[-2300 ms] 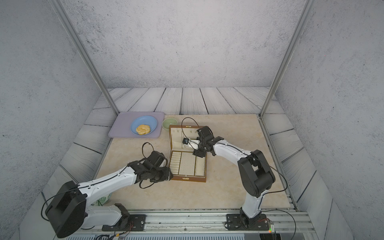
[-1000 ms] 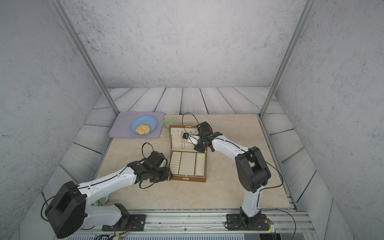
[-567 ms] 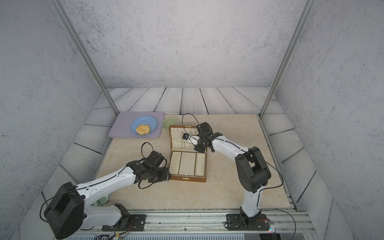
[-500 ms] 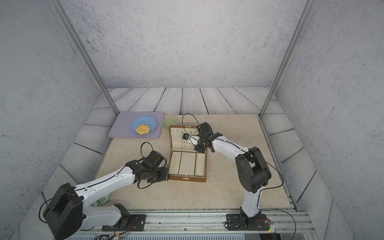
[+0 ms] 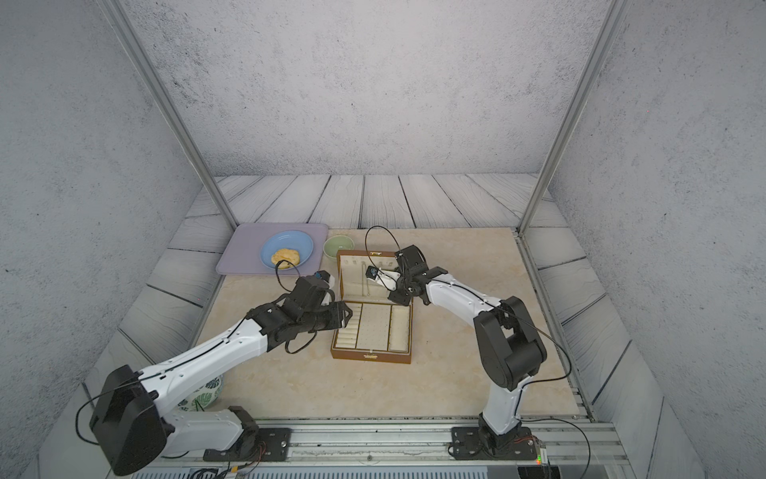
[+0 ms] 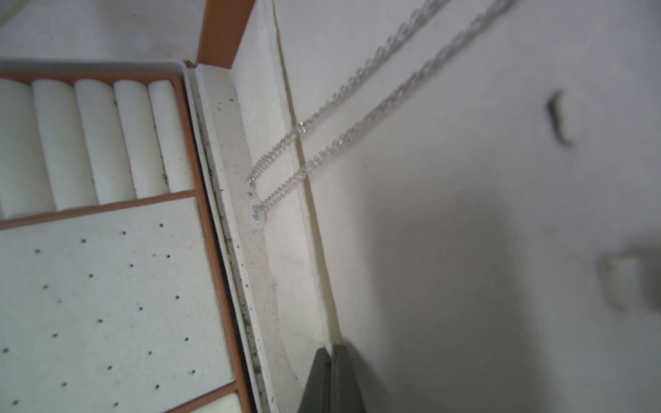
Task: Put jewelry chain into jewelry box
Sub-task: Open the storage slot of the jewelry box, then adjust the necklace in the storage slot.
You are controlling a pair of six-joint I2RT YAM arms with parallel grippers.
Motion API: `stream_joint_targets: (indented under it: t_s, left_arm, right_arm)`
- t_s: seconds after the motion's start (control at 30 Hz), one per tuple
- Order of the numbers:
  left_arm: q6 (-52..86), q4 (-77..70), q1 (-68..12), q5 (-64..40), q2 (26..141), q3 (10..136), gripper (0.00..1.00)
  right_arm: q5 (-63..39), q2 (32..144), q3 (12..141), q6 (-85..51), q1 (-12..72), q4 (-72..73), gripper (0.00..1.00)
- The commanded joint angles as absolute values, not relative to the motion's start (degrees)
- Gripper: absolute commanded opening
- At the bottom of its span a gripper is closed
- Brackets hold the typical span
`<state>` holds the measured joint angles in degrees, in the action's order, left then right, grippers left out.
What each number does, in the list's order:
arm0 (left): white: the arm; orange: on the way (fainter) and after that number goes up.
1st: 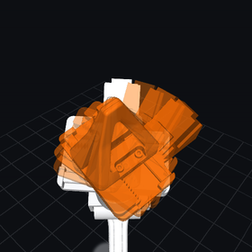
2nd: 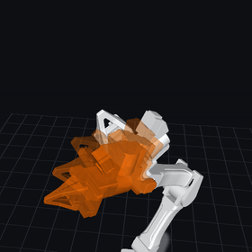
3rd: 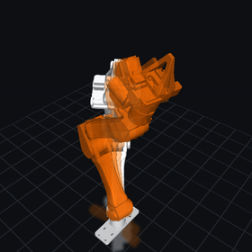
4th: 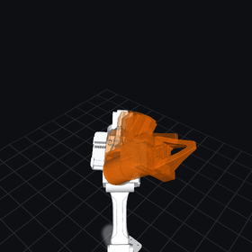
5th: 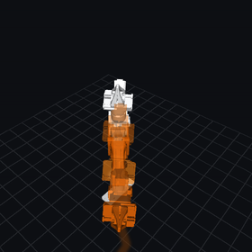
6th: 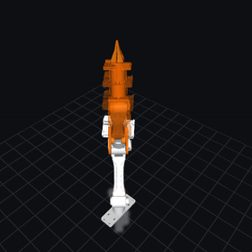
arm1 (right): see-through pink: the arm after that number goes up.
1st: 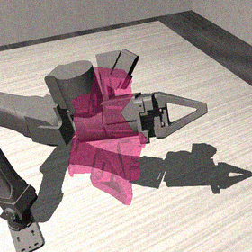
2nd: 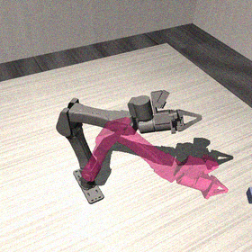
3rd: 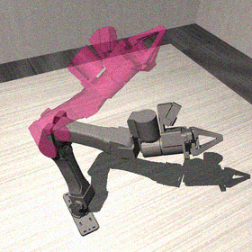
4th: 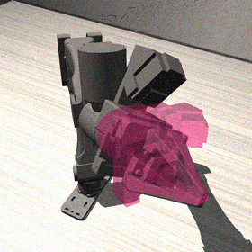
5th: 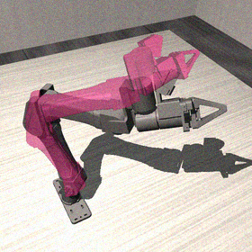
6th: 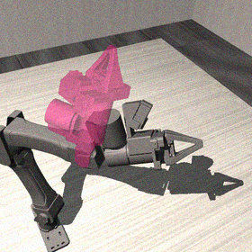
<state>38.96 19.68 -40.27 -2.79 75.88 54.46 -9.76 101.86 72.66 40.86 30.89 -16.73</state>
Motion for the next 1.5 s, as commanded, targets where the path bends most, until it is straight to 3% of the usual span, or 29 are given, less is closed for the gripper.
stream_joint_targets:
  t_s: [0.0,0.43,1.13,1.47]
  left_arm:
    - [34.47,14.59,-40.12,-0.95,80.62,57.53,0.5]
    - [32.81,9.41,-38.86,1.56,95.71,64.61,0.28]
    - [32.59,0.2,-37.88,5.26,102.53,64.24,0.28]
    - [32.33,0.09,-37.88,6.69,103.7,64.68,0.23]
  right_arm:
    - [-11.93,99.77,72.06,39.83,30.83,-17.48,0.0]
    - [-13.05,99.91,71.73,39.47,31.01,-17.24,0.0]
    - [-13.22,99.67,70.96,39.21,31.07,-17.07,0.0]
    - [-13.18,99.58,70.93,39.0,31.11,-17.25,0.0]
